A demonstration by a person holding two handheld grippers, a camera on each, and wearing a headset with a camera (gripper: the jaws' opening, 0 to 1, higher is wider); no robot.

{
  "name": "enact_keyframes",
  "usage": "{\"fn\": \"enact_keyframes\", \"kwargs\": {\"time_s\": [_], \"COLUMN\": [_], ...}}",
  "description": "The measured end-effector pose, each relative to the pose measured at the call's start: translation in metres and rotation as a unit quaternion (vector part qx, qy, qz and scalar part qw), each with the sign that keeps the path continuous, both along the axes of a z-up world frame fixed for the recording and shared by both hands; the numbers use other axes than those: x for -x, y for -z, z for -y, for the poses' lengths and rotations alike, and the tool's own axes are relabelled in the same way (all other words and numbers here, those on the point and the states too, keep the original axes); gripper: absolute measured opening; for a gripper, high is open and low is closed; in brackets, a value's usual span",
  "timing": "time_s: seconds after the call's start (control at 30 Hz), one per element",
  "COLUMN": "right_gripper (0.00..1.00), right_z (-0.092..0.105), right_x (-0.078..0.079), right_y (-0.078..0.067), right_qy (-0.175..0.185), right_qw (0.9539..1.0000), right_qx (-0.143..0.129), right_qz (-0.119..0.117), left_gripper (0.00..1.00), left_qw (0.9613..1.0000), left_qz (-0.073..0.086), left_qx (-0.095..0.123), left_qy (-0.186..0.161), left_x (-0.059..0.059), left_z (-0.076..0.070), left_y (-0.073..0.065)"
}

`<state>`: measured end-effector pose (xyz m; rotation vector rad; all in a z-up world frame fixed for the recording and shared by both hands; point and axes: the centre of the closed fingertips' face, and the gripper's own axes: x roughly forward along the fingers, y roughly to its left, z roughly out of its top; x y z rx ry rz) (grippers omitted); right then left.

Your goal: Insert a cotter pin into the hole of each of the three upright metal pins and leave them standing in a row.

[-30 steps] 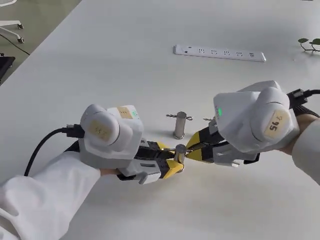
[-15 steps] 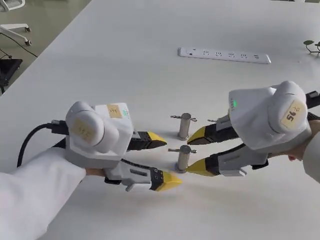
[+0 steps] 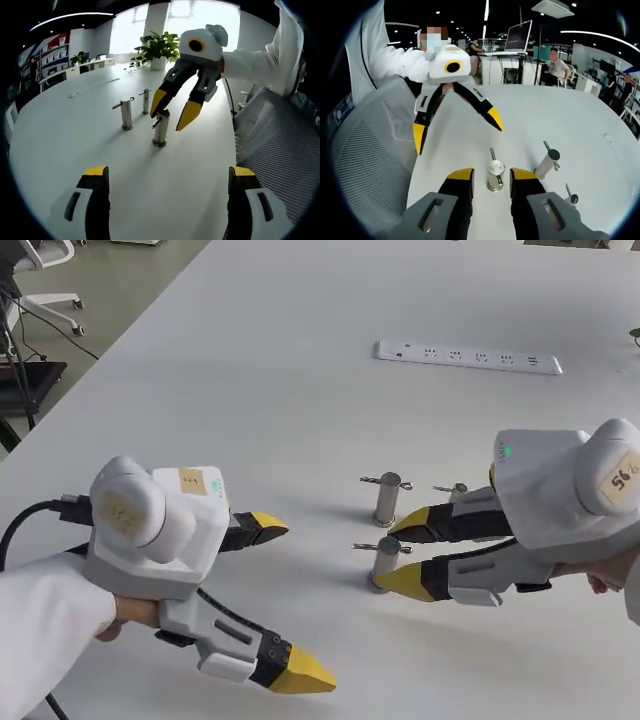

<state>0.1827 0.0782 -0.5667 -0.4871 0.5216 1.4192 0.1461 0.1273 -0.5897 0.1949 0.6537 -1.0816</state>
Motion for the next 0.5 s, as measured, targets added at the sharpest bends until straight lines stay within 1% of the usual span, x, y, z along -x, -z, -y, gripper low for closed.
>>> {"fn": "enact_keyframes", "kwargs": {"time_s": [0.13,0.27,0.3,0.37,0.43,0.5], "right_gripper": [0.20,0.18,0.16,0.14,0.14,0.13], "right_z": [-0.004,-0.003,-0.002,-0.002,-0.001,-0.001], "right_x": [-0.001,-0.004,-0.003,-0.003,-0.004,-0.004], "right_y": [0.003,0.008,0.010,0.010,0.011,0.013], "right_qy": [0.003,0.010,0.009,0.011,0.012,0.012], "right_qw": [1.0000,0.9999,0.9999,0.9999,0.9998,0.9998], "right_qx": [-0.002,0.005,0.005,-0.001,0.000,0.002], "right_qz": [-0.003,-0.002,-0.009,-0.012,-0.014,-0.016], "left_gripper": [0.99,0.99,0.99,0.99,0.99,0.99], "left_qw": [0.9999,0.9996,0.9993,0.9984,0.9974,0.9966], "left_qz": [-0.004,-0.004,-0.006,-0.008,0.001,-0.003], "left_qx": [-0.003,0.003,0.007,0.016,0.014,0.015], "left_qy": [-0.010,-0.029,-0.037,-0.054,-0.071,-0.080], "left_x": [0.004,0.005,0.005,0.004,0.000,0.001], "left_z": [-0.008,-0.012,-0.014,-0.017,-0.023,-0.029], "left_y": [0.003,0.000,-0.001,-0.004,-0.005,-0.006]}}
